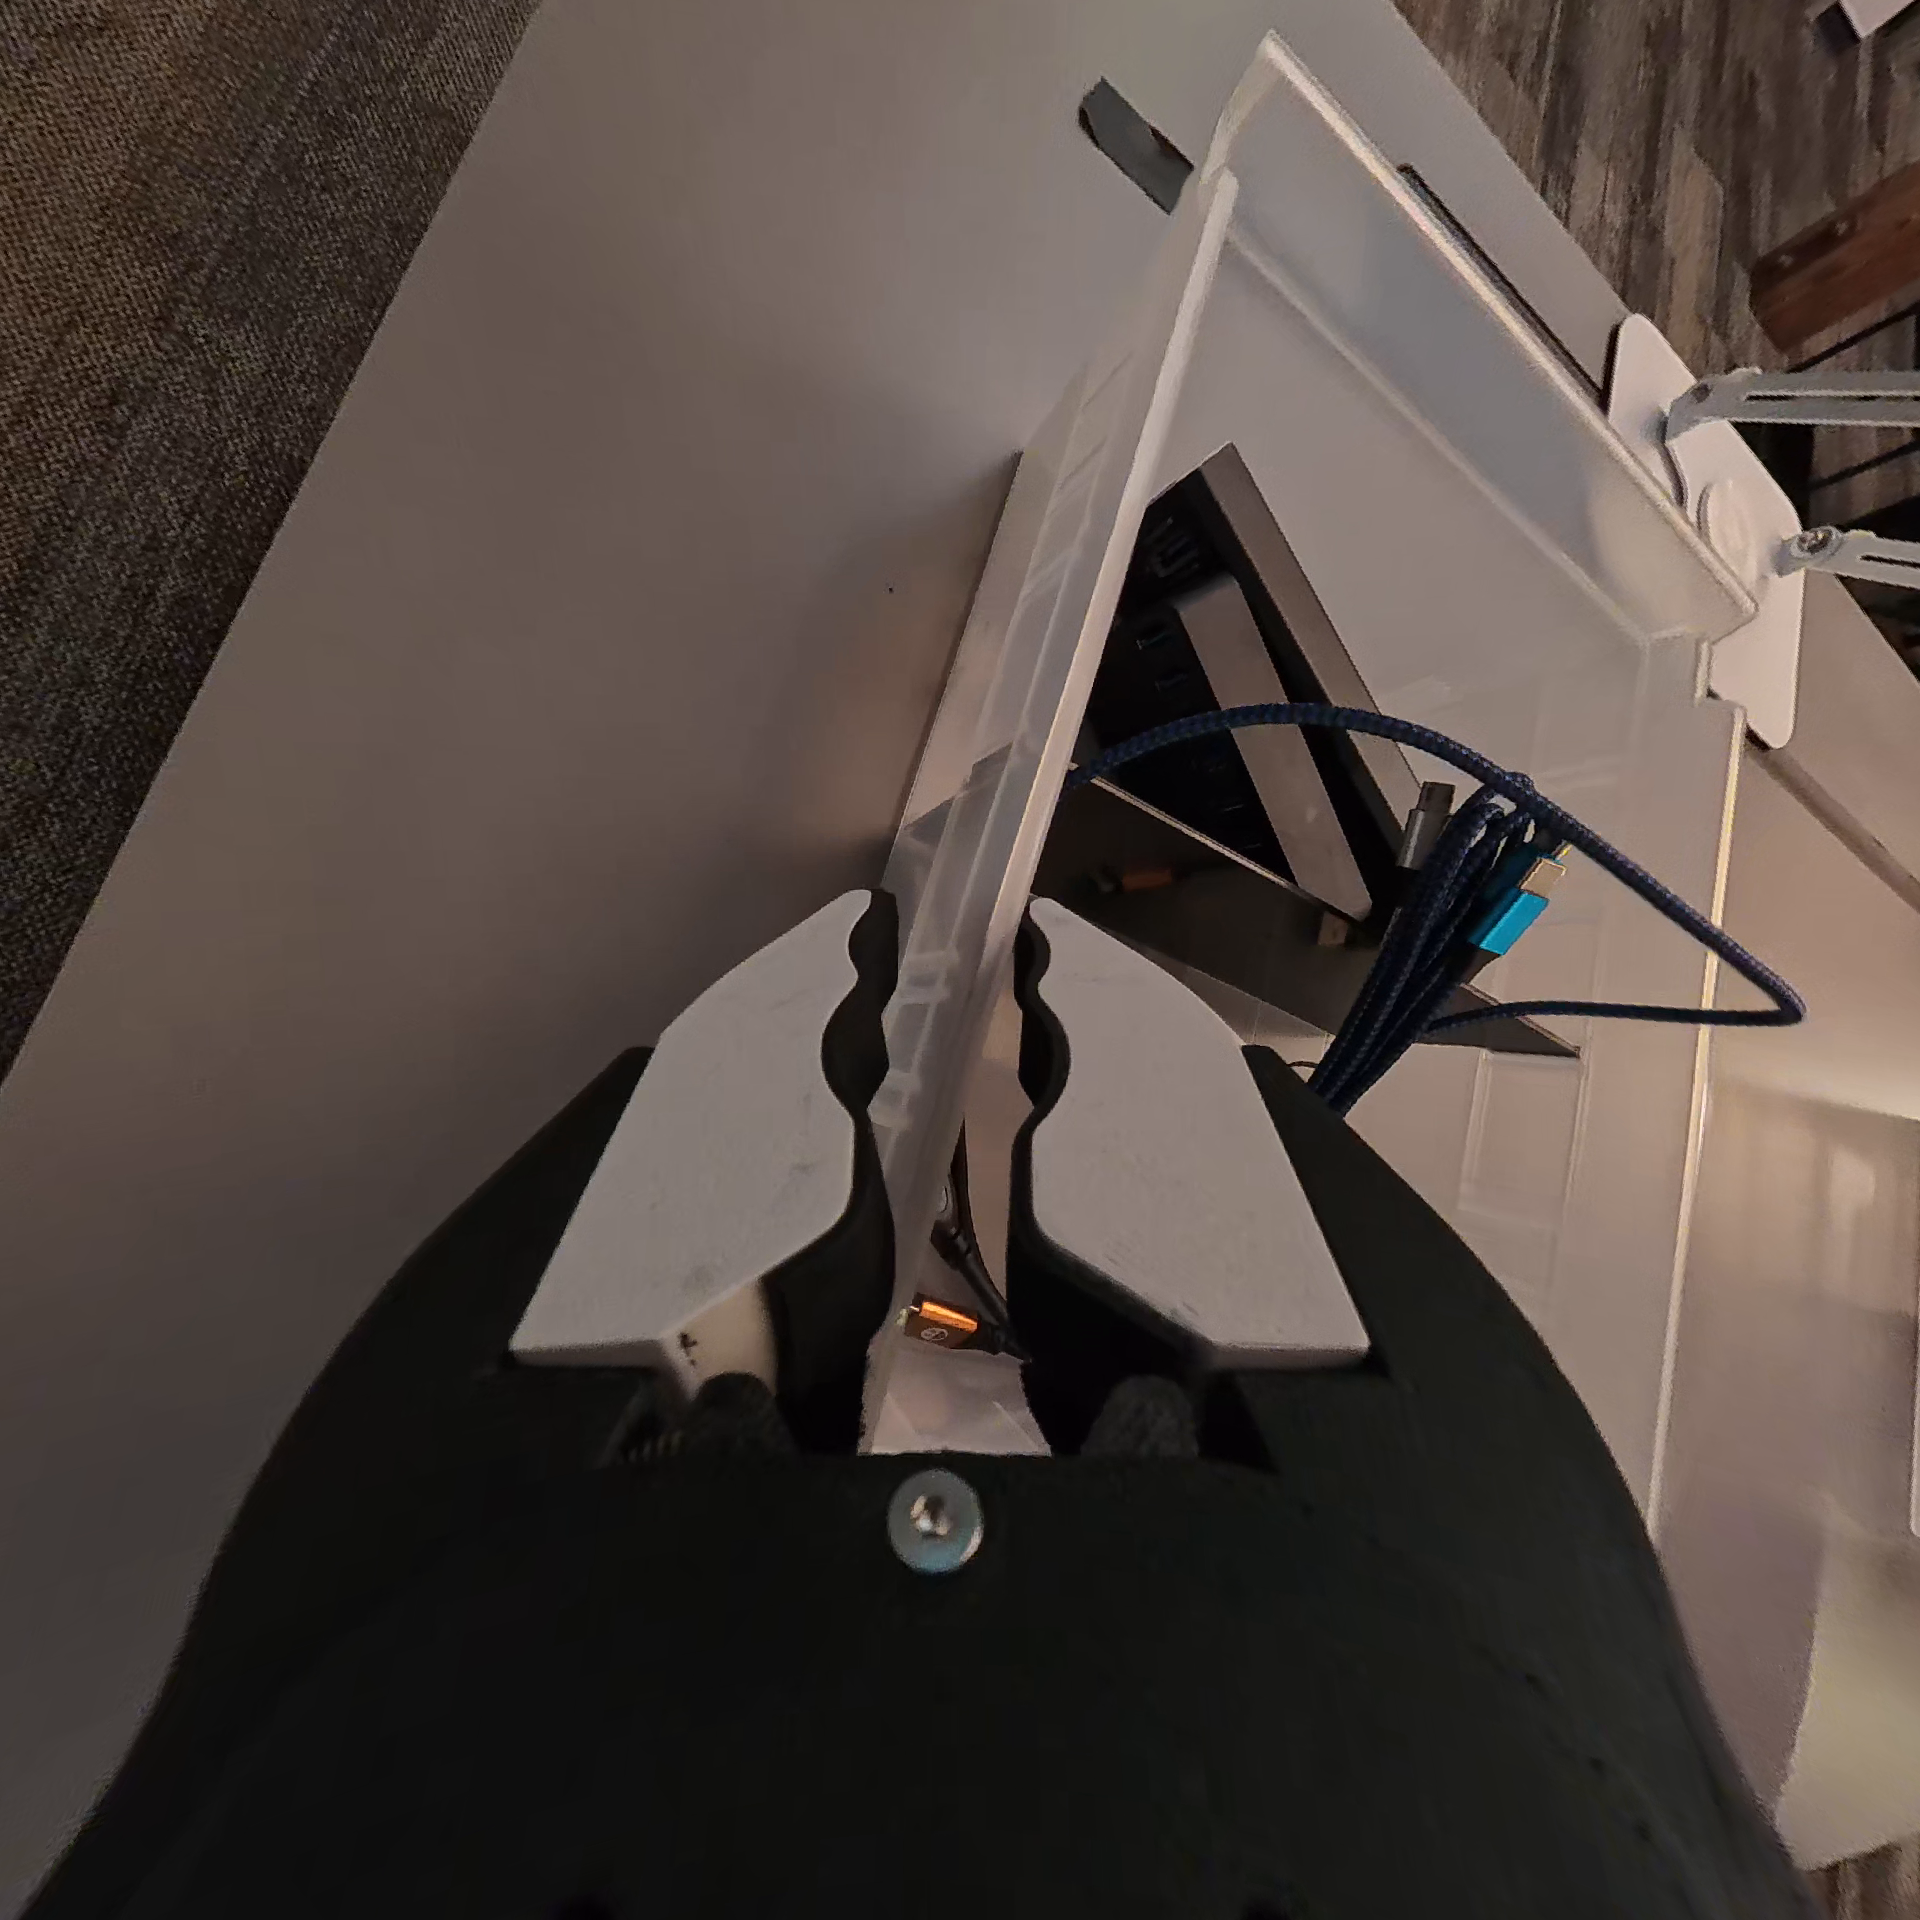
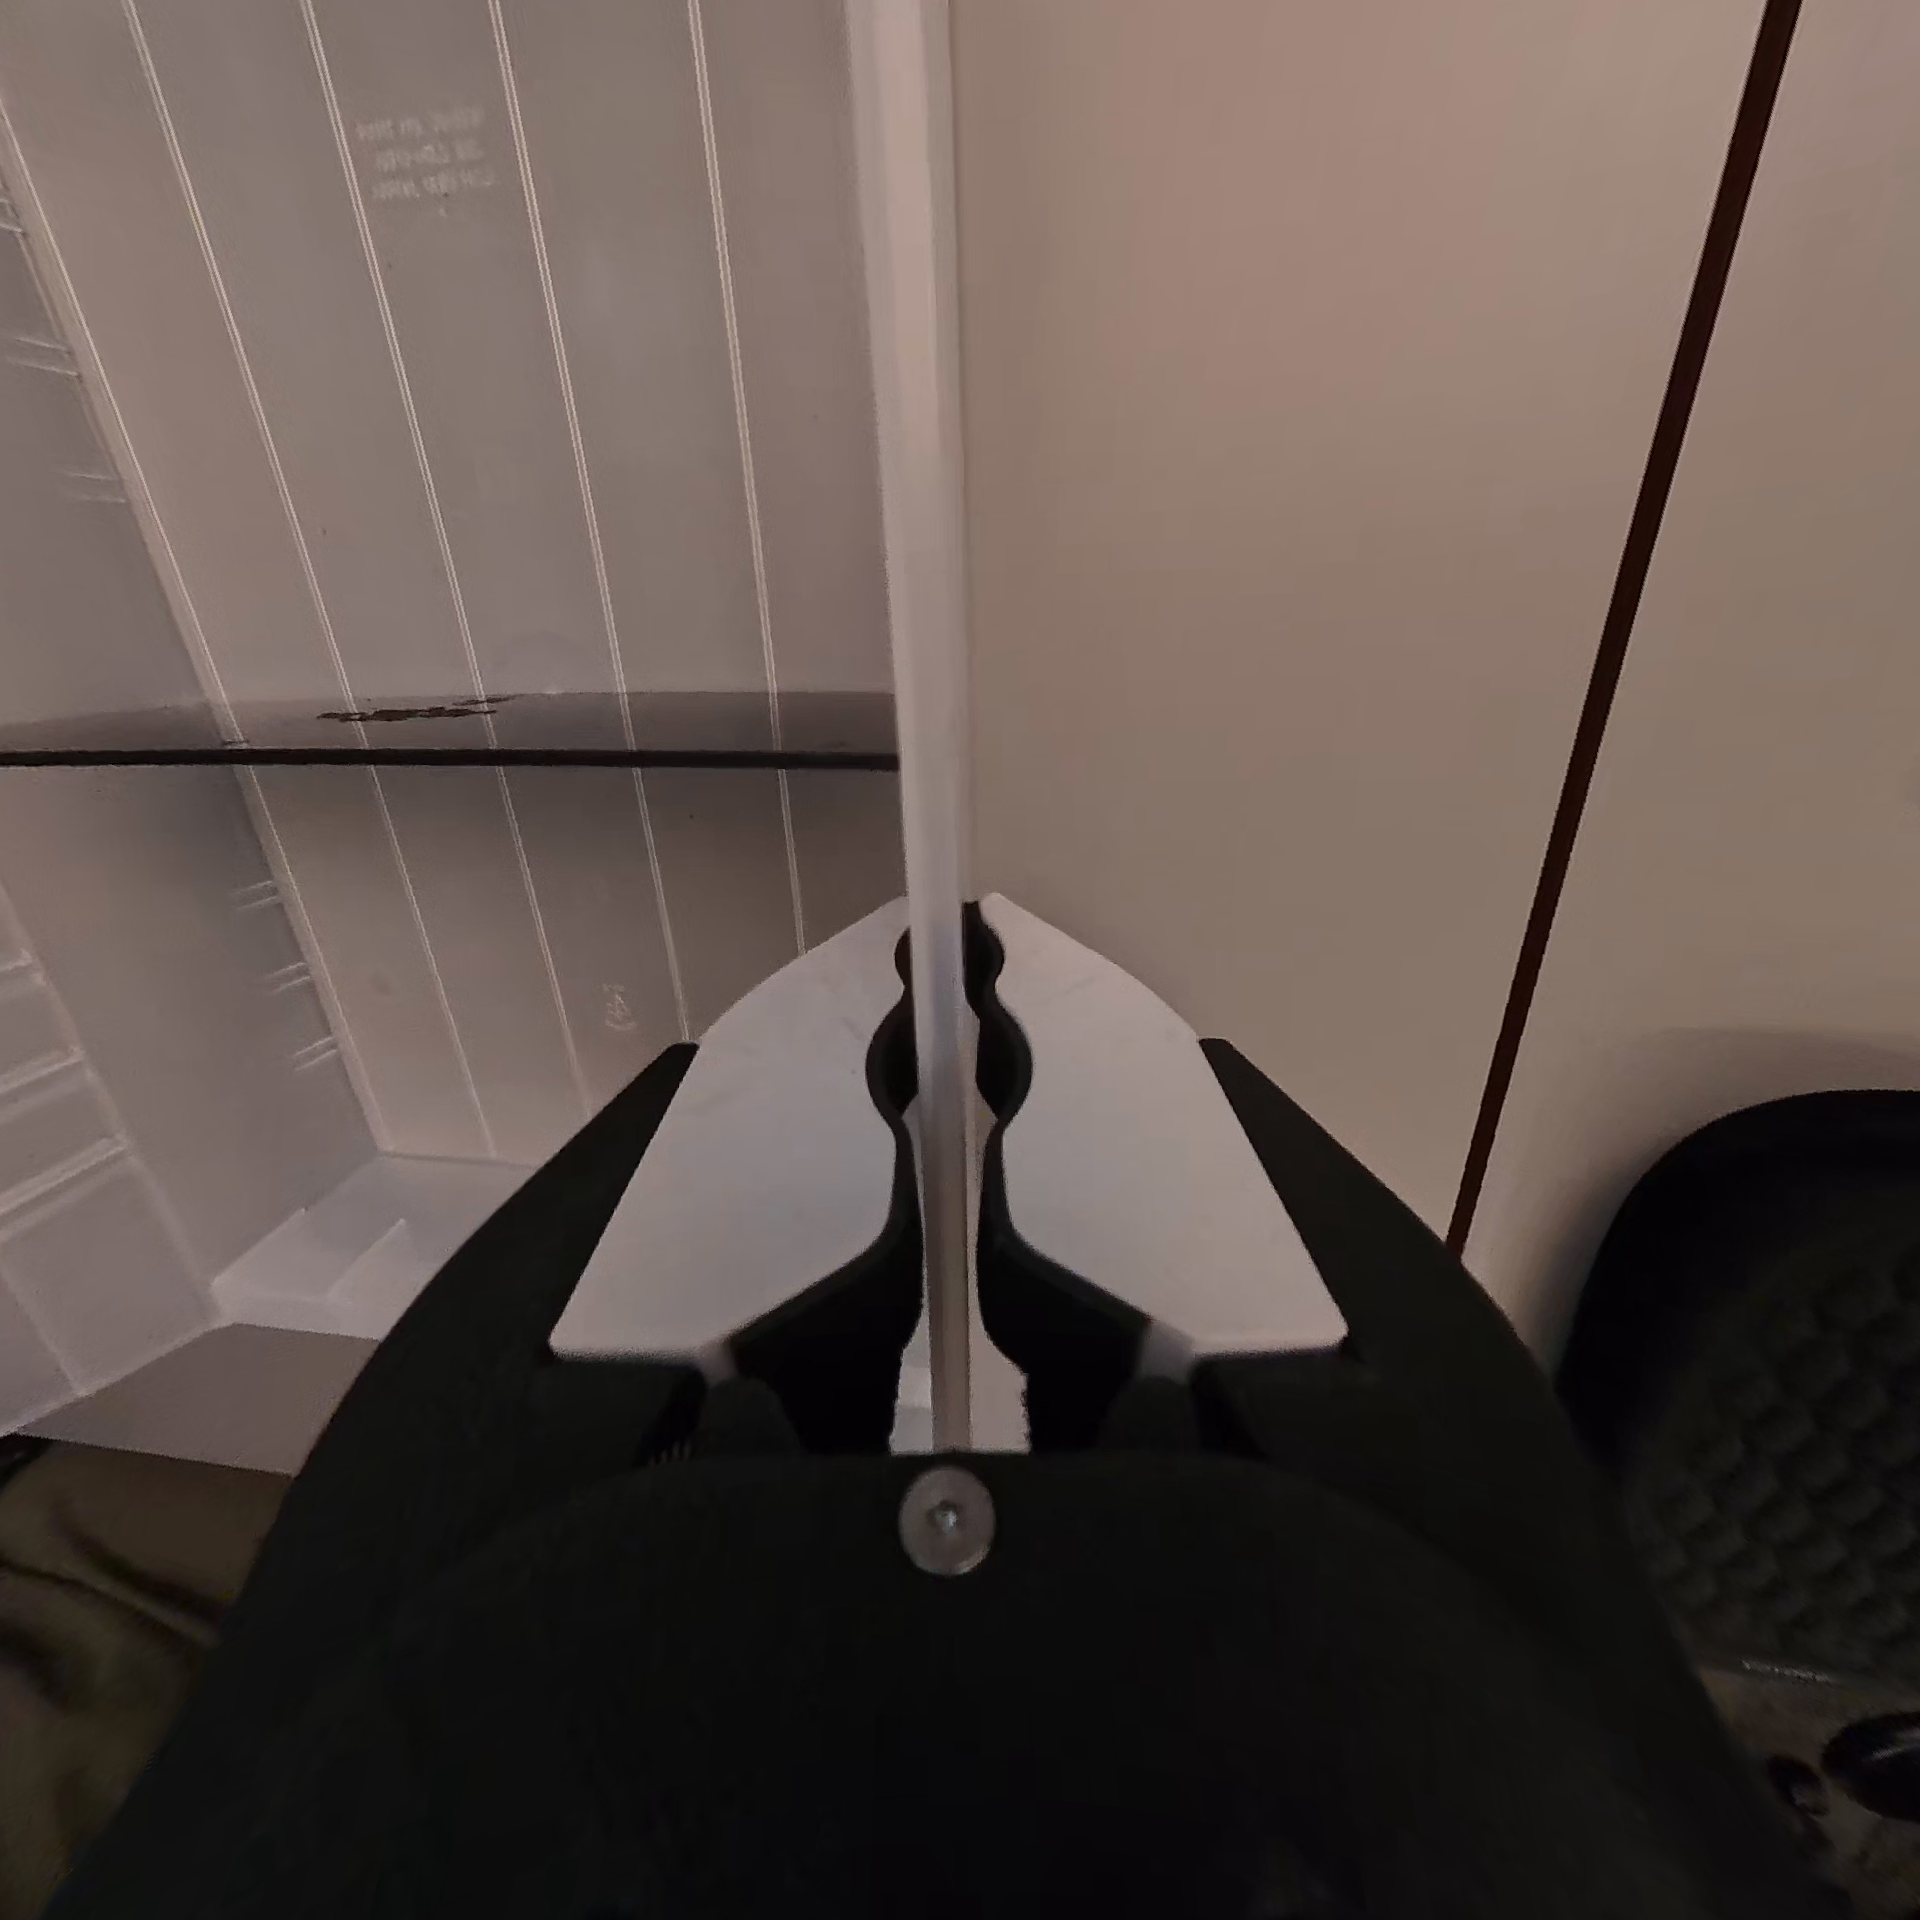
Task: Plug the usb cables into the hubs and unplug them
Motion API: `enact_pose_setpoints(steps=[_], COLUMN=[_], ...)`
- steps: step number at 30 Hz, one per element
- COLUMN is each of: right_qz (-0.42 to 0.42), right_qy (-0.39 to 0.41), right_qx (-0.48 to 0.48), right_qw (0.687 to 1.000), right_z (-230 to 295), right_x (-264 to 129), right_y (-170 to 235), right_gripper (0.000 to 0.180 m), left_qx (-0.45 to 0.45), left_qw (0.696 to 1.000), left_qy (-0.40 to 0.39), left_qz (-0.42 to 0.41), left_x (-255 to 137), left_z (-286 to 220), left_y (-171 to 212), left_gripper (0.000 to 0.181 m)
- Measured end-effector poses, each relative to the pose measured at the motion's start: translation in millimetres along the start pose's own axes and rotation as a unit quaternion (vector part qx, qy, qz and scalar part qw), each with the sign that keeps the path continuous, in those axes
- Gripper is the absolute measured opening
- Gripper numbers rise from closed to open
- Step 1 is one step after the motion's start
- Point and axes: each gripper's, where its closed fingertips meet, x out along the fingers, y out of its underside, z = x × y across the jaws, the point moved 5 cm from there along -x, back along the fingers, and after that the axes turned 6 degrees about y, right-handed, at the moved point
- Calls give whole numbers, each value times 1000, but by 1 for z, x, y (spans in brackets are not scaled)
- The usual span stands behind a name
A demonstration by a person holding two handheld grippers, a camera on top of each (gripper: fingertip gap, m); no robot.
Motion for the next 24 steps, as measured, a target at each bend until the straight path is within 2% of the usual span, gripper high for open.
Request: enact_pose_setpoints(steps=[11, 15, 17, 20, 22, 24], right_qz=[10, 11, -2, -49, -81, -138], right_qy=[33, 51, 59, 95, 118, 157], right_qx=[-25, -35, -44, -51, -52, -58], right_qw=[999, 998, 997, 993, 988, 976], right_z=[2, 3, 7, 10, 16, 26], right_x=[-1, -2, -7, -32, -57, -87], right_y=[6, 7, 6, -4, -11, -21], right_gripper=[6, 16, 25, 41, 48, 50], left_qx=[-11, -13, 16, 97, 158, 207], left_qw=[1000, 999, 996, 987, 980, 975], left_qy=[17, -10, -19, 47, 93, 82], left_qz=[-9, -29, -90, -121, -78, -12], left_x=[2, -12, -40, -79, -83, -67], left_z=[2, -3, -20, -70, -98, -103], left_y=[-2, -7, -19, -18, 0, 16], left_gripper=[17, 18, 21, 22, 26, 39])
